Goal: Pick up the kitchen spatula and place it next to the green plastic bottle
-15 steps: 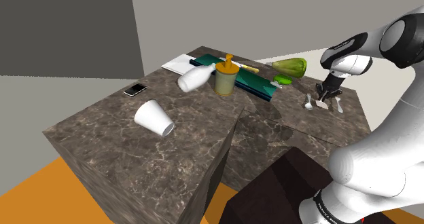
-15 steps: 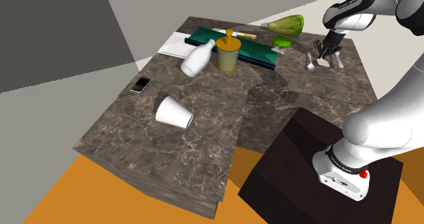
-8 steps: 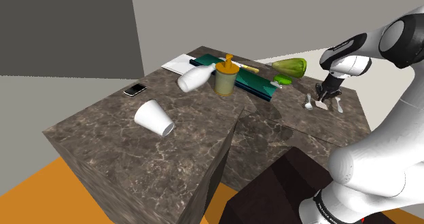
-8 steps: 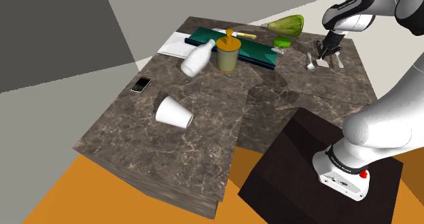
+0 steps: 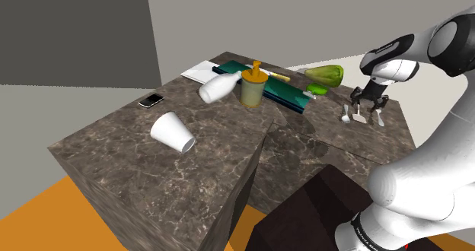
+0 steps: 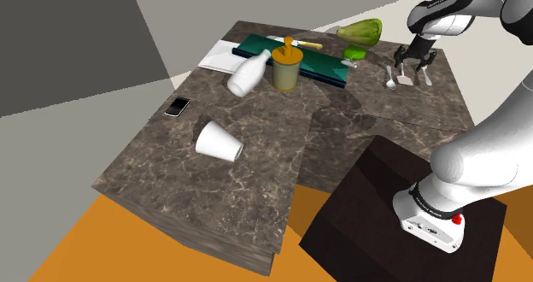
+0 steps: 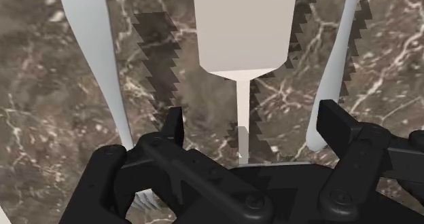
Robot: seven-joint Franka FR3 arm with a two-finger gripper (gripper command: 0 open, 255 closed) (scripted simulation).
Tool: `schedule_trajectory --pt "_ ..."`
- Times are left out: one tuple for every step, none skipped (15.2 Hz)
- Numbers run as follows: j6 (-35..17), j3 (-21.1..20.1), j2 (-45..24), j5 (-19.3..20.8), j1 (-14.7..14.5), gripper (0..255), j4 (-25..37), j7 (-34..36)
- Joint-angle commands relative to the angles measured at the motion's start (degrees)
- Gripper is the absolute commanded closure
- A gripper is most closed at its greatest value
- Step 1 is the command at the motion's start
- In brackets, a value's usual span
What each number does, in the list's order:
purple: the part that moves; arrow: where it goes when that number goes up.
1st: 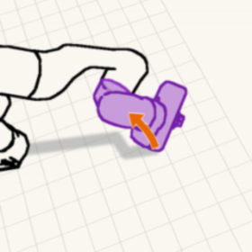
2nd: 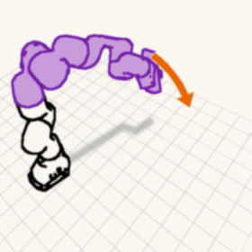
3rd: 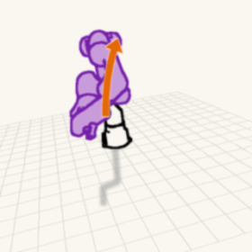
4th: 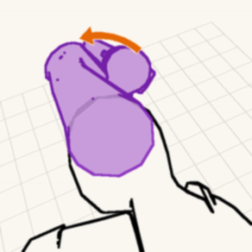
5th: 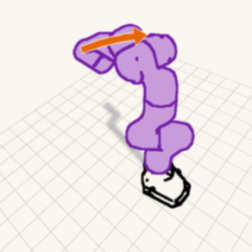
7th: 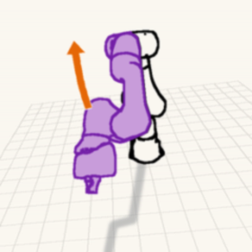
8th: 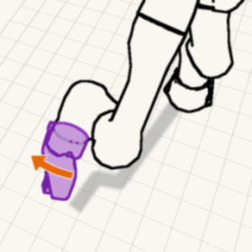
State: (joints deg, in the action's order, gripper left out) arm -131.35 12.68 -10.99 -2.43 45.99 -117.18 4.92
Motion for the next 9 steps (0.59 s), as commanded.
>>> schedule_trajectory --pt "3.17 0.16 2.01 0.62 -0.14 0 1.17 0.37" --pt "4.53 0.2 2.81 0.87 -0.19 0 1.75 0.54" --pt "4.53 0.19 2.81 0.87 -0.18 0 1.75 0.54" --pt "4.52 0.19 2.82 0.88 -0.18 0 1.74 0.54" --pt "4.52 0.19 2.81 0.87 -0.18 0 1.74 0.54" --pt "4.52 0.19 2.81 0.87 -0.18 0 1.75 0.54" --pt "4.53 0.19 2.81 0.87 -0.18 0 1.75 0.54" --pt "4.53 0.19 2.81 0.87 -0.18 0 1.75 0.54" --pt "4.53 0.19 2.81 0.87 -0.18 0 1.75 0.54"
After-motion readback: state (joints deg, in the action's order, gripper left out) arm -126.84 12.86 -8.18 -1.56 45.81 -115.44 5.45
